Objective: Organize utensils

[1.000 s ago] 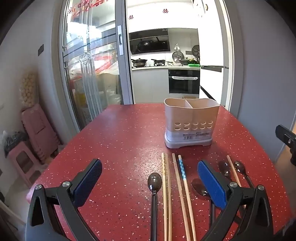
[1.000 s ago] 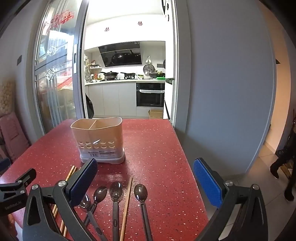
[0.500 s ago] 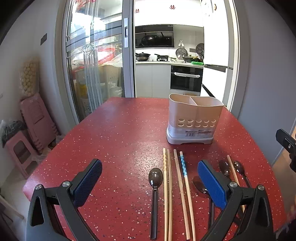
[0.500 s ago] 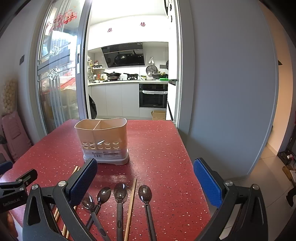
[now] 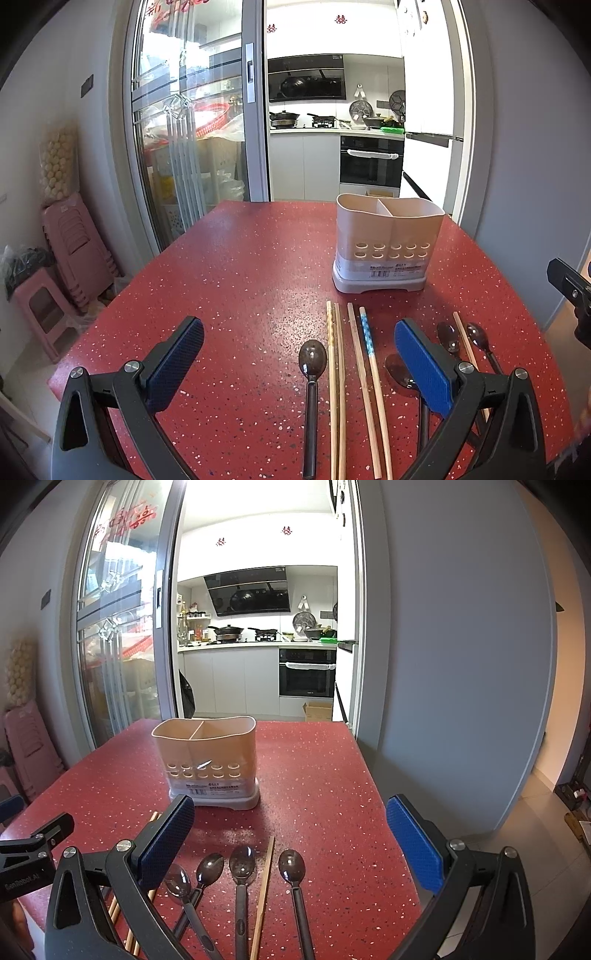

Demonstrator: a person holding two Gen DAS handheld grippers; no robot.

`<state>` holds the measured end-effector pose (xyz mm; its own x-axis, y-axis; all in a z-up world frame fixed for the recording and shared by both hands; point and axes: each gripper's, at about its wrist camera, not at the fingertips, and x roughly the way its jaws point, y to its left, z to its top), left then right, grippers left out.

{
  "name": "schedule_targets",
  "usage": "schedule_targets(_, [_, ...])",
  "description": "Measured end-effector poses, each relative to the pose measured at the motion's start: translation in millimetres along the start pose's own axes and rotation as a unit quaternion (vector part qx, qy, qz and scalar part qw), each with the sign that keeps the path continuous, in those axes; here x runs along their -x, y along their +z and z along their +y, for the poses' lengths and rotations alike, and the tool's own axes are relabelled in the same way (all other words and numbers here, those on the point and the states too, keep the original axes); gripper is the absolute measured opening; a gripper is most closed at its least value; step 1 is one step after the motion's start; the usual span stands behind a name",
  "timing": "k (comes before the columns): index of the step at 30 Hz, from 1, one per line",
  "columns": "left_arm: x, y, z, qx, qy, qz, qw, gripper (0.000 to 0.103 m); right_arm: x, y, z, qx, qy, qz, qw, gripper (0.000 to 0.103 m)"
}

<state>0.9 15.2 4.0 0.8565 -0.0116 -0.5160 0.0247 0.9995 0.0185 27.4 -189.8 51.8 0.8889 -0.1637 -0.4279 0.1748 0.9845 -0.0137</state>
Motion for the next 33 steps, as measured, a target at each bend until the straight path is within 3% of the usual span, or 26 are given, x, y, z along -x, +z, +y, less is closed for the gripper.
schedule_targets(33, [-2.5,2.0,2.0,0.002,0.002,0.006,1.0,0.103,-3.2,-1.3,-0.6,-0.002,0.0,0.001,1.0,0.103])
